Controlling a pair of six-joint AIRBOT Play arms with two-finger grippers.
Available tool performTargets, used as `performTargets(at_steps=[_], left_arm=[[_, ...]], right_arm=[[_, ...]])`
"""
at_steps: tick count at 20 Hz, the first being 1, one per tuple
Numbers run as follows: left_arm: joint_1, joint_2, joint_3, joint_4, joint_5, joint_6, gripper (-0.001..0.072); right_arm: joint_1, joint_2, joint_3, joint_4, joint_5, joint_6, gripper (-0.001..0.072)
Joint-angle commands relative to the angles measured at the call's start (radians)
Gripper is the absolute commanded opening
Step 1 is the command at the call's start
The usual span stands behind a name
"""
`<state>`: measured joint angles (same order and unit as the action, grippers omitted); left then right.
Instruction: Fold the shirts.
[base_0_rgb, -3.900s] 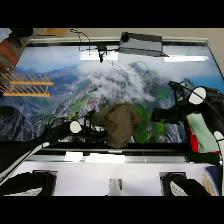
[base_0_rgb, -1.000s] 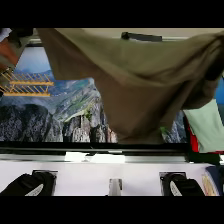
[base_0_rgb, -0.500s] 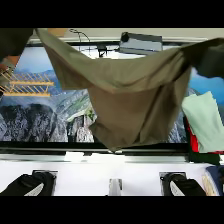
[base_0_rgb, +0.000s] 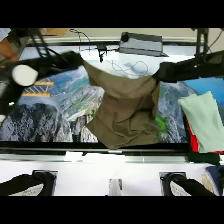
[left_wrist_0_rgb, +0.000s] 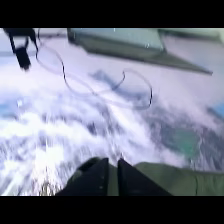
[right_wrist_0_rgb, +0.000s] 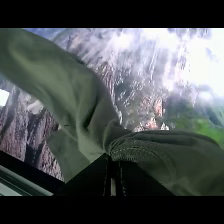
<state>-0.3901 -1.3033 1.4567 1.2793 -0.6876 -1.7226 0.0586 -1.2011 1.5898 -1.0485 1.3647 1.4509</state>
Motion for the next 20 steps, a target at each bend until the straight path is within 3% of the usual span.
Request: performTargets(at_steps=[1, 2, 5, 7, 13, 20], left_arm=[[-0.011, -0.165, -0.002, -0.127, -0.263, -0.036, 0.0472], [-0.006, -0.187, -0.002, -0.126, -0.373, -0.002, 0.0714], [0.029, -0.182, -0.039, -0.026, -0.657, 0.090, 0.0720], [0.060, -0.130, -0.158, 0.023, -0.681, 0.080, 0.0720], [0.085, -0.062, -0.554, -0.253, -0.389, 0.038, 0.0720], [0.084, -0.137, -0.579, -0.410, -0.167, 0.038, 0.0719]], right_arm=[[0.000, -0.035, -0.009, -0.036, 0.060, 0.015, 0.0026], [0.000, -0.035, -0.009, -0.051, 0.071, 0.015, 0.0026], [0.000, -0.035, -0.009, -0.087, 0.093, 0.015, 0.0026], [0.000, -0.035, -0.009, -0.092, 0.106, 0.014, 0.0026], [0.000, -0.035, -0.009, -0.091, 0.105, 0.014, 0.0026], [0.000, -0.035, -0.009, -0.091, 0.105, 0.014, 0.0027]])
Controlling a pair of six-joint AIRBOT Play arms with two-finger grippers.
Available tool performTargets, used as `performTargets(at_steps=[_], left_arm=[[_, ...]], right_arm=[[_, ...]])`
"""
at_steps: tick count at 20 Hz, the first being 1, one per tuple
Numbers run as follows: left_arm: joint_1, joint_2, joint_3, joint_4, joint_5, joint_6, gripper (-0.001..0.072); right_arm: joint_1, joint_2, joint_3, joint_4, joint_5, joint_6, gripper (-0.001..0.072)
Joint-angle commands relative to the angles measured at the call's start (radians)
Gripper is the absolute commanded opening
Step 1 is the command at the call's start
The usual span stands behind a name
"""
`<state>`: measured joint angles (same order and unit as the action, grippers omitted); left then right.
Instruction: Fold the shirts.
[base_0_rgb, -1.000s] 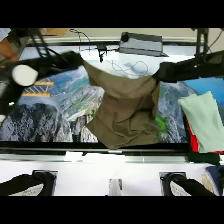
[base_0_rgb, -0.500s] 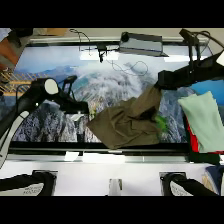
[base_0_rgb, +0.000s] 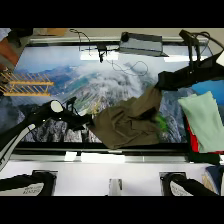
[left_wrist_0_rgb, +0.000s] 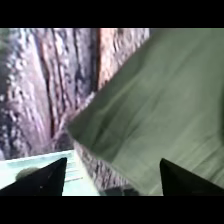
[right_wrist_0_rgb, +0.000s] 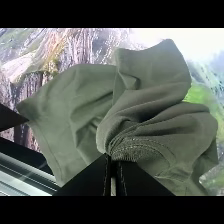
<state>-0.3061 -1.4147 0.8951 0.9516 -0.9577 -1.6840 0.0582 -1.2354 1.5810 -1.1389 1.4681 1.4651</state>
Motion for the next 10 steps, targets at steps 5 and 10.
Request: performTargets(at_steps=[5, 10], left_arm=[[-0.010, -0.059, -0.016, -0.122, 0.161, 0.000, 0.0042], [0.098, 0.043, 0.155, -0.124, 0.002, 0.211, 0.0032]], right_arm=[[0.001, 0.000, 0.000, 0.000, 0.002, 0.001, 0.0027], [0.001, 0.046, 0.036, -0.072, -0.004, -0.003, 0.0027]])
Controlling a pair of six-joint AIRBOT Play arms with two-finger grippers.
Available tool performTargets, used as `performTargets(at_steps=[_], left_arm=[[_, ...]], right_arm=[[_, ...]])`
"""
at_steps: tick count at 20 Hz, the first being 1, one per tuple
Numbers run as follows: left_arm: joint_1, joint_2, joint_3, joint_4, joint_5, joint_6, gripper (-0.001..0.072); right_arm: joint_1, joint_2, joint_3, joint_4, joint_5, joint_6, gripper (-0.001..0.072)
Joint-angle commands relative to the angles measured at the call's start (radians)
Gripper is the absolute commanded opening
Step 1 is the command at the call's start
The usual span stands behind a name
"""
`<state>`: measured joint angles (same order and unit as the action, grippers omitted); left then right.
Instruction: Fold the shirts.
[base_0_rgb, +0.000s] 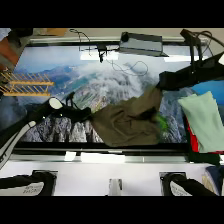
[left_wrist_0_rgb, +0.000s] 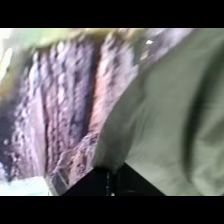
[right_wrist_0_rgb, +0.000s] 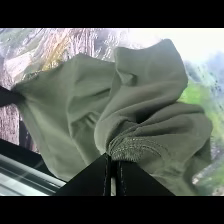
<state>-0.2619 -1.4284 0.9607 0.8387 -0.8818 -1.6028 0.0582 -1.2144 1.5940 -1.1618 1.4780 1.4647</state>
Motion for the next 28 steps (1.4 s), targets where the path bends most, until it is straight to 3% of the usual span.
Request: performTargets(at_steps=[1, 4, 7, 10, 13, 16, 20, 23, 28], left_arm=[[0.093, 0.121, 0.156, -0.011, -0.075, 0.161, 0.0032], [0.237, 0.322, 0.413, -0.011, -0.026, 0.153, 0.0032], [0.374, 0.483, 0.659, -0.011, 0.042, 0.092, 0.0032], [0.411, 0.602, 0.781, -0.010, 0.123, 0.080, 0.0032], [0.411, 0.665, 0.790, 0.016, 0.164, 0.083, 0.0032], [0.411, 0.642, 0.787, 0.113, 0.124, 0.083, 0.0032], [0.411, 0.520, 0.763, 0.194, -0.077, 0.083, 0.0032], [0.399, 0.390, 0.684, 0.194, -0.148, 0.085, 0.0033], [0.367, 0.126, 0.506, 0.186, -0.147, 0.082, 0.0033]], right_arm=[[0.000, 0.047, 0.047, -0.082, -0.043, -0.002, 0.0027], [0.001, 0.138, 0.158, -0.208, -0.196, 0.036, 0.0027], [0.000, 0.259, 0.254, -0.262, -0.276, 0.119, 0.0027], [0.001, 0.373, 0.261, -0.262, -0.265, 0.171, 0.0026], [0.001, 0.420, 0.261, -0.283, -0.162, 0.170, 0.0027], [0.001, 0.407, 0.244, -0.351, 0.006, 0.171, 0.0027], [0.001, 0.311, 0.190, -0.381, 0.175, 0.220, 0.0027], [0.001, 0.211, 0.070, -0.381, 0.079, 0.220, 0.0027], [0.001, -0.045, -0.113, -0.310, -0.327, 0.325, 0.0031]])
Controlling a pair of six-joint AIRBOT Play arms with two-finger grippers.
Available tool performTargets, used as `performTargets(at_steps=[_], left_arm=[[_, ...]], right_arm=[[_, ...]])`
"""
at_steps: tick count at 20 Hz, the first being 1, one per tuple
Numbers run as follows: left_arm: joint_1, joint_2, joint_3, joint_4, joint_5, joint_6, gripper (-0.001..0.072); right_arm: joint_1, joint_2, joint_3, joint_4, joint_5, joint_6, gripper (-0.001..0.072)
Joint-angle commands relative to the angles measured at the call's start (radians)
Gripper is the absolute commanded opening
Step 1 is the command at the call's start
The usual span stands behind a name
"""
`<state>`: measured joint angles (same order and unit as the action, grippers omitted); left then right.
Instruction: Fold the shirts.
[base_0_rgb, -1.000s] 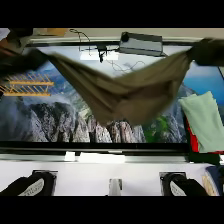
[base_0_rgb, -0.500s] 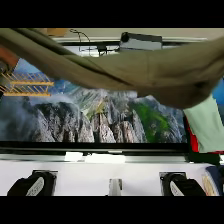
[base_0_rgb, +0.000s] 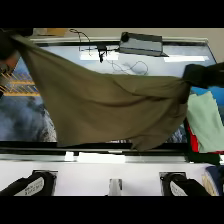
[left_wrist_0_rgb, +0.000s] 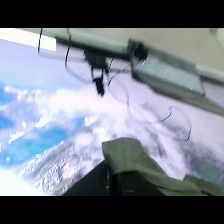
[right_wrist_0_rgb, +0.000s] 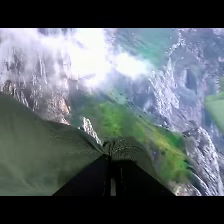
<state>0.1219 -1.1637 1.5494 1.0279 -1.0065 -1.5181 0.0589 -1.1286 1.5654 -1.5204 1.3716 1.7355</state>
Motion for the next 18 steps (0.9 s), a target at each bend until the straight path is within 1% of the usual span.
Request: performTargets(at_steps=[1, 3, 5, 6, 7, 8, 9, 10, 11, 12, 13, 15, 16, 17, 18], left_arm=[[-0.019, -0.196, -0.087, -0.011, -0.023, -0.019, 0.0033], [-0.022, -0.296, -0.087, -0.077, -0.013, -0.028, 0.0033], [-0.026, -0.371, -0.087, -0.105, -0.022, -0.032, 0.0045], [-0.030, -0.396, -0.087, -0.105, -0.037, -0.032, 0.0086], [-0.036, -0.417, -0.087, -0.105, -0.062, -0.031, 0.0143], [-0.042, -0.436, -0.087, -0.103, -0.087, -0.030, 0.0214], [-0.046, -0.447, -0.087, -0.102, -0.112, -0.031, 0.0281], [-0.046, -0.454, -0.087, -0.101, -0.142, -0.031, 0.0466], [-0.039, -0.452, -0.087, -0.100, -0.179, -0.027, 0.0623], [-0.022, -0.448, -0.085, -0.100, -0.243, -0.002, 0.0646], [0.000, -0.440, -0.085, -0.078, -0.331, 0.026, 0.0645], [0.034, -0.408, -0.110, 0.076, -0.501, 0.033, 0.0644], [0.045, -0.370, -0.159, 0.139, -0.529, 0.033, 0.0642], [0.059, -0.309, -0.245, 0.166, -0.513, 0.041, 0.0641], [0.070, -0.243, -0.348, 0.161, -0.474, 0.041, 0.0641]], right_arm=[[0.000, -0.188, -0.087, 0.089, -0.290, 0.058, 0.0051], [0.000, -0.289, -0.087, 0.164, -0.410, 0.110, 0.0051], [0.000, -0.362, -0.087, 0.217, -0.457, 0.151, 0.0051], [0.000, -0.393, -0.087, 0.231, -0.452, 0.164, 0.0051], [0.001, -0.418, -0.087, 0.246, -0.436, 0.164, 0.0051], [0.003, -0.439, -0.087, 0.261, -0.416, 0.161, 0.0051], [0.003, -0.455, -0.087, 0.272, -0.399, 0.161, 0.0075], [0.003, -0.460, -0.087, 0.270, -0.391, 0.149, 0.0191], [-0.002, -0.457, -0.085, 0.265, -0.393, 0.113, 0.0424], [-0.013, -0.447, -0.076, 0.250, -0.362, 0.055, 0.0602], [-0.030, -0.436, -0.061, 0.221, -0.308, 0.000, 0.0619], [-0.103, -0.406, -0.049, 0.150, -0.186, -0.049, 0.0619], [-0.161, -0.393, -0.049, 0.151, -0.122, -0.074, 0.0616], [-0.219, -0.386, -0.049, 0.162, -0.054, -0.100, 0.0575], [-0.267, -0.383, -0.049, 0.169, 0.017, -0.126, 0.0519]])
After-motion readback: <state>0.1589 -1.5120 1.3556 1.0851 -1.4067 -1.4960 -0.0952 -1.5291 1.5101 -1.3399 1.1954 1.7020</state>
